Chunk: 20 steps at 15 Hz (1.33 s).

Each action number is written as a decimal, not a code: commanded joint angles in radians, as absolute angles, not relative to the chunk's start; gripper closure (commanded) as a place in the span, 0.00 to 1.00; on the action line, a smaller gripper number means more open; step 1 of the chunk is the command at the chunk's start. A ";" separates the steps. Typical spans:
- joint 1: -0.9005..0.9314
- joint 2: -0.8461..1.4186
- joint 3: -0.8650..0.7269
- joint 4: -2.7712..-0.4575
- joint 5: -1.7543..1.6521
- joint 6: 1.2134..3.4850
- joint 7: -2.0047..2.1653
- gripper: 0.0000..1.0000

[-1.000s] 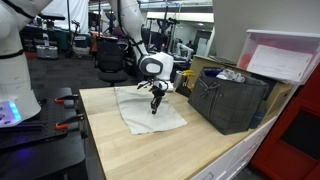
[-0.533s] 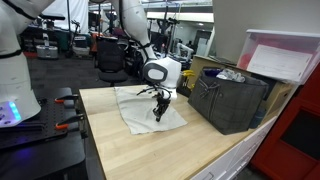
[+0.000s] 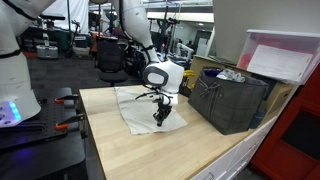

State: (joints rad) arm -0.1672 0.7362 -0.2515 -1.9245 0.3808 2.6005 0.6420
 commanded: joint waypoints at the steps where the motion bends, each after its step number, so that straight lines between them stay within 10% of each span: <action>1: -0.169 0.778 -0.288 -1.928 0.355 2.672 0.660 1.00; 20: -0.103 0.731 -0.413 -1.998 0.254 2.805 0.642 1.00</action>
State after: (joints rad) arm -0.1327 0.8030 -0.4193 -1.9260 0.2685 2.7572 0.6389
